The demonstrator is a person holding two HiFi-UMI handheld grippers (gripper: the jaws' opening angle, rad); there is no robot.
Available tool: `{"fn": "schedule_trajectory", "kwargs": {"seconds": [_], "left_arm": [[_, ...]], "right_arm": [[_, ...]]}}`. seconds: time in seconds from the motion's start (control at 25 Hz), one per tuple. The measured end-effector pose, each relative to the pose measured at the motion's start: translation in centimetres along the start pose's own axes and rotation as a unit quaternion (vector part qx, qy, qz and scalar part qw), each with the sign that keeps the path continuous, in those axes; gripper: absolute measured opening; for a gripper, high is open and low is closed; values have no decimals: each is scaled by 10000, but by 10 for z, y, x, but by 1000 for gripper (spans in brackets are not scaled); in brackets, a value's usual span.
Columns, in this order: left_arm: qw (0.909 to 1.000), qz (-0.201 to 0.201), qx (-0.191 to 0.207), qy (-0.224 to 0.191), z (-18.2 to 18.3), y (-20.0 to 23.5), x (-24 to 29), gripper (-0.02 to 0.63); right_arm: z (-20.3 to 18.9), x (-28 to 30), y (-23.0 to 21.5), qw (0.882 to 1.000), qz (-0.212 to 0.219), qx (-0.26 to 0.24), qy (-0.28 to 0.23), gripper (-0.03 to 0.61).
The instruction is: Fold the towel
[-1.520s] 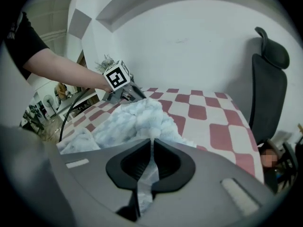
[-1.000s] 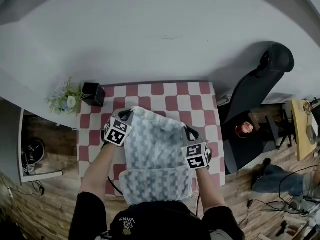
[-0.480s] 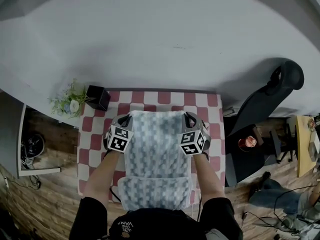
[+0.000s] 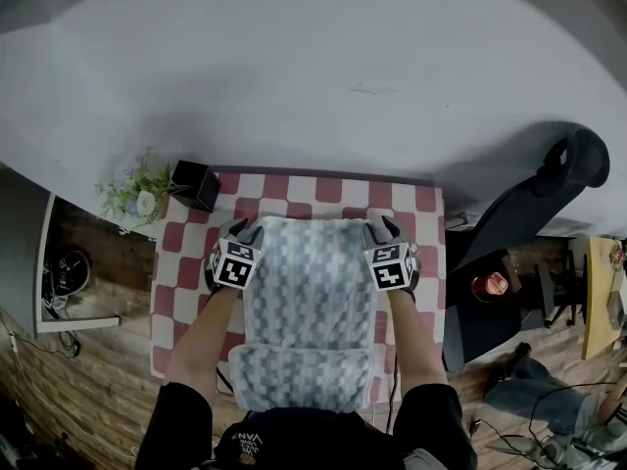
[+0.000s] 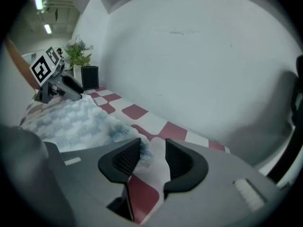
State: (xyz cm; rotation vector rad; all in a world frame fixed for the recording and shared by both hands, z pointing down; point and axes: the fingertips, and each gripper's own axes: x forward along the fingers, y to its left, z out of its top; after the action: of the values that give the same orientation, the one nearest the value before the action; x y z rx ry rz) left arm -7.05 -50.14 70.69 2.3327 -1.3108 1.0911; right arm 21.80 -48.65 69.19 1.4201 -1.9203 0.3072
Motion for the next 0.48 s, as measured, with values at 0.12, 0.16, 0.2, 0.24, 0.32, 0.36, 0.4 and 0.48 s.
{"fn": "schedule_trajectory", "kwargs": {"seconds": [0.12,0.16,0.2,0.24,0.32,0.36,0.4,0.48], "left_arm": [[9999,-1,-171,5,-2,8,-4,158],[9998,29,-188,38,-4,10,-7,163],[9998,60,-190,64,-6,11,-9,163],[9997,92,-189,77,-7,11,-11,163],[9997,162,-190,63,-4,13,-21,163],[9996,195,-183,59,-4,16,-25,163],[9996,224,-169,65,-5,20,-29,163],[9995,274,-160,86,-8,26,-36,163]], "right_arm": [[-9,-1,-4,9967,388,709,111,203],[-13,0,-6,9935,520,1002,176,215],[-17,-1,-8,9901,591,1250,236,221],[-20,-3,-12,9877,594,1419,276,224],[-26,-10,-19,9854,532,1592,298,233],[-27,-14,-20,9841,548,1664,300,233],[-28,-17,-20,9825,602,1735,322,233],[-36,-18,-22,9806,703,1759,505,233]]}}
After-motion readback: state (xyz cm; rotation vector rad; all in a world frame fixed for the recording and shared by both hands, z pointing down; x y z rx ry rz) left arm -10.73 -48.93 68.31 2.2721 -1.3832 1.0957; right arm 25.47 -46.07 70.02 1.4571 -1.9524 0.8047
